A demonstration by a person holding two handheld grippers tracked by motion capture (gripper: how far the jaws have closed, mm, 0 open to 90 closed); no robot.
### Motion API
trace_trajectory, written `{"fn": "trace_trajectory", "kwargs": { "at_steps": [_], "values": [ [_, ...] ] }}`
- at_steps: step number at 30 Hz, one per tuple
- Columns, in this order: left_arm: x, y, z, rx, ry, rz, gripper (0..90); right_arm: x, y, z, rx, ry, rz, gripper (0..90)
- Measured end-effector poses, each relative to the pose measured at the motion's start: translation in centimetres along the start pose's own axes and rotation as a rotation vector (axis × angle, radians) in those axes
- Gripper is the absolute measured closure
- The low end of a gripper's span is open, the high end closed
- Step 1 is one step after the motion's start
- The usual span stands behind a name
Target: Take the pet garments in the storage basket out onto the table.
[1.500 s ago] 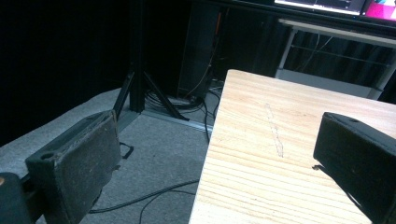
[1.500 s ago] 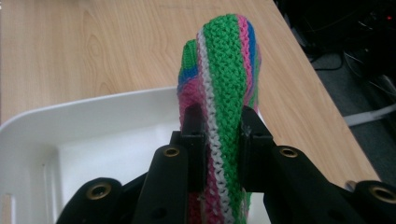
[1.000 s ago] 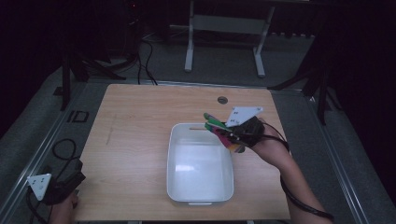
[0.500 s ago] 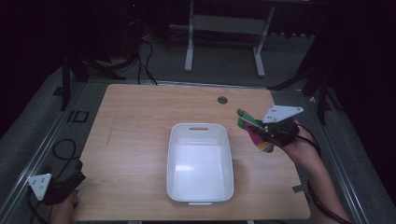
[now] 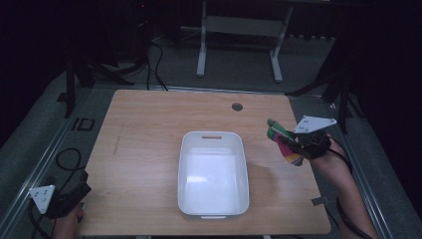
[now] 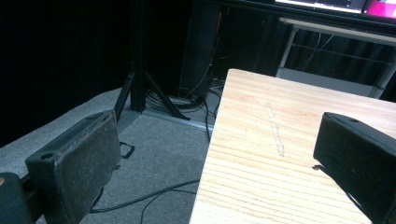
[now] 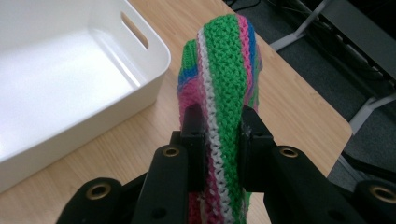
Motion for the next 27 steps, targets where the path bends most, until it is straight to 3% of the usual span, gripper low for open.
{"fn": "trace_trajectory", "kwargs": {
  "at_steps": [6,21,27],
  "values": [
    [0.0,0.0,0.0,0.004,-0.001,0.002,1.2,2.0,0.2,-1.0,0.023,-0.005,0.031,75.4],
    [0.0,0.0,0.0,0.004,0.000,0.000,1.2,9.0,0.6,-5.1,0.081,0.094,0.040,75.4],
    [0.0,0.0,0.0,0.005,0.001,-0.001,1.2,11.3,1.2,-6.3,0.115,0.106,0.095,75.3]
  ]
}}
Point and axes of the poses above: each handheld gripper's, and its own axes: x roughly forward along the jaws, z roughly out of its top, y roughly to its left, the point moved 2 cm from there along x, roughly forward along the jaws, and after that the axes turned 10 degrees about y, right-handed, at the moved point
